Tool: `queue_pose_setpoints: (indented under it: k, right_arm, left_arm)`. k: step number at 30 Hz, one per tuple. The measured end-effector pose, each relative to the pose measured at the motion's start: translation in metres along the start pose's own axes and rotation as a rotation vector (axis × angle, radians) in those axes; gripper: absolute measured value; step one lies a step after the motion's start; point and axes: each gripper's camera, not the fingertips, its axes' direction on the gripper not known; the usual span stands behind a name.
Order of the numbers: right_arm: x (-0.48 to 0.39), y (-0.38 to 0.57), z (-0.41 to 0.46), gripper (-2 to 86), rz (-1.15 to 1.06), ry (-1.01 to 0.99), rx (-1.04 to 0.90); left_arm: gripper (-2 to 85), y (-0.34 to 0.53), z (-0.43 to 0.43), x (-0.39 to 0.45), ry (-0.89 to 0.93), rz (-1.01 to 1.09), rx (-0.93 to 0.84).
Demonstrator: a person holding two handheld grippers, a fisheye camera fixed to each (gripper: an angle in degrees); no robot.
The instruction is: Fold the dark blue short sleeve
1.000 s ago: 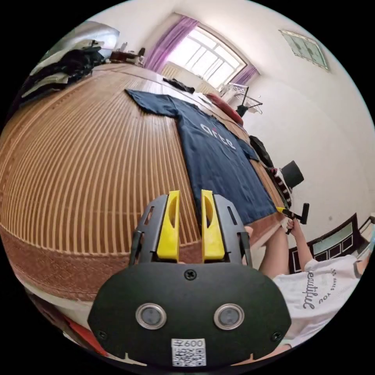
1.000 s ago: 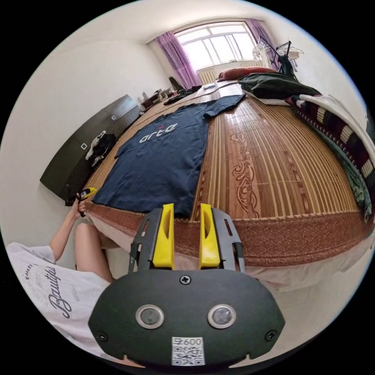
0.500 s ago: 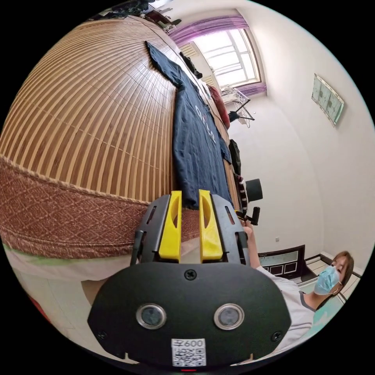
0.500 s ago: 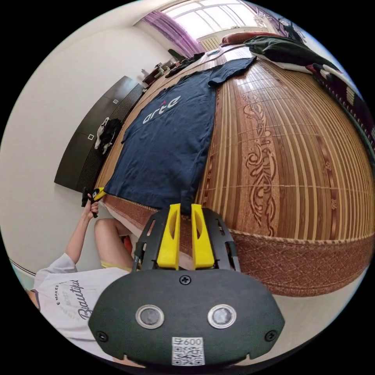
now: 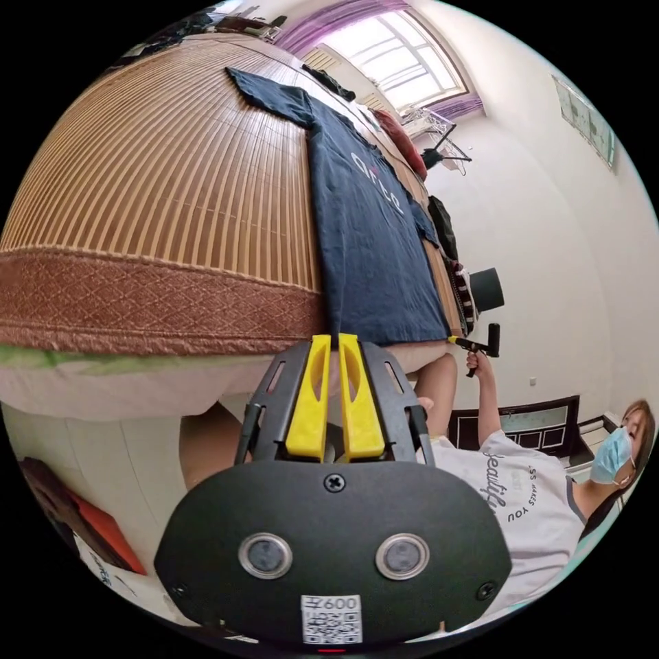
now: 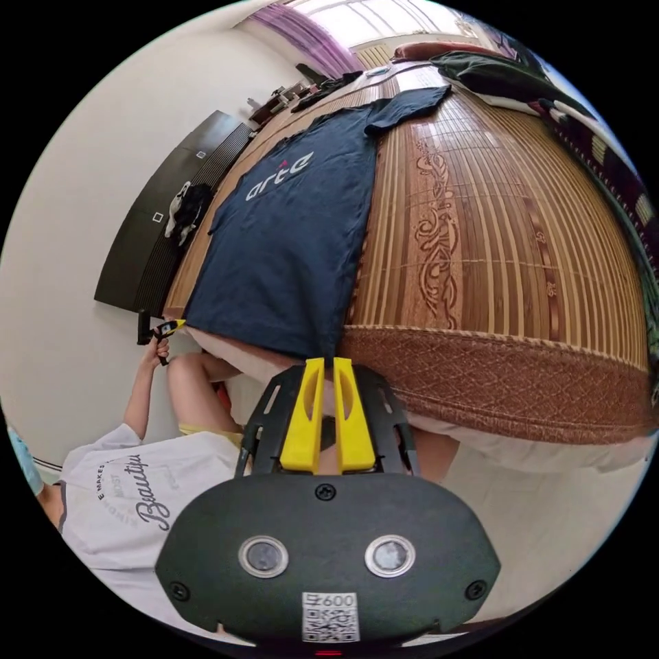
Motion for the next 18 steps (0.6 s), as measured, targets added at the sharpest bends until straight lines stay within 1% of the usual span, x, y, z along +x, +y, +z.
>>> queue_pose_setpoints:
  k: [2,4,6,7,9,10,12,14,15,16,17,18]
  right_arm:
    - [-0.003,0.003,-0.001,-0.8,-0.033,0.081,-0.032]
    - [-0.003,0.009,-0.009,-0.7,-0.035,0.096,0.015]
    - [-0.002,0.016,-0.017,-0.4,-0.026,0.085,0.062]
    - [-0.003,0.021,-0.021,-0.1,-0.031,0.083,0.109]
    - [0.0,0.027,-0.023,0.9,-0.022,0.086,0.166]
    - [0.007,0.027,-0.023,3.3,0.005,0.084,0.191]
    - [0.022,0.023,-0.022,5.7,0.041,0.035,0.215]
    - [0.051,0.013,-0.019,6.5,0.084,-0.111,0.243]
    - [0.06,0.009,-0.015,6.3,0.098,-0.146,0.224]
    - [0.078,0.002,-0.007,6.0,0.128,-0.21,0.175]
    - [0.09,-0.002,-0.003,5.5,0.14,-0.269,0.168]
    - [0.095,-0.003,-0.003,5.3,0.15,-0.29,0.167]
  left_arm:
    - [1.6,0.006,-0.006,0.001,-0.008,0.036,0.014]
    - [1.4,0.011,-0.021,-0.007,0.113,0.041,0.086]
    - [1.6,0.012,-0.03,-0.017,0.219,0.01,0.116]
    - [2.0,0.013,-0.036,-0.023,0.233,-0.001,0.129]
    - [3.1,0.016,-0.044,-0.031,0.171,-0.026,0.159]
    - [4.1,0.015,-0.046,-0.036,0.129,-0.039,0.169]
    - [6.0,0.009,-0.044,-0.043,0.128,-0.042,0.177]
    - [7.7,-0.002,-0.034,-0.053,0.222,-0.06,0.158]
    - [8.5,-0.01,-0.025,-0.06,0.311,-0.082,0.139]
    - [8.7,-0.014,-0.019,-0.064,0.34,-0.103,0.117]
    - [9.0,-0.023,-0.008,-0.069,0.334,-0.131,0.061]
    - [8.6,-0.03,-0.002,-0.069,0.312,-0.117,0.028]
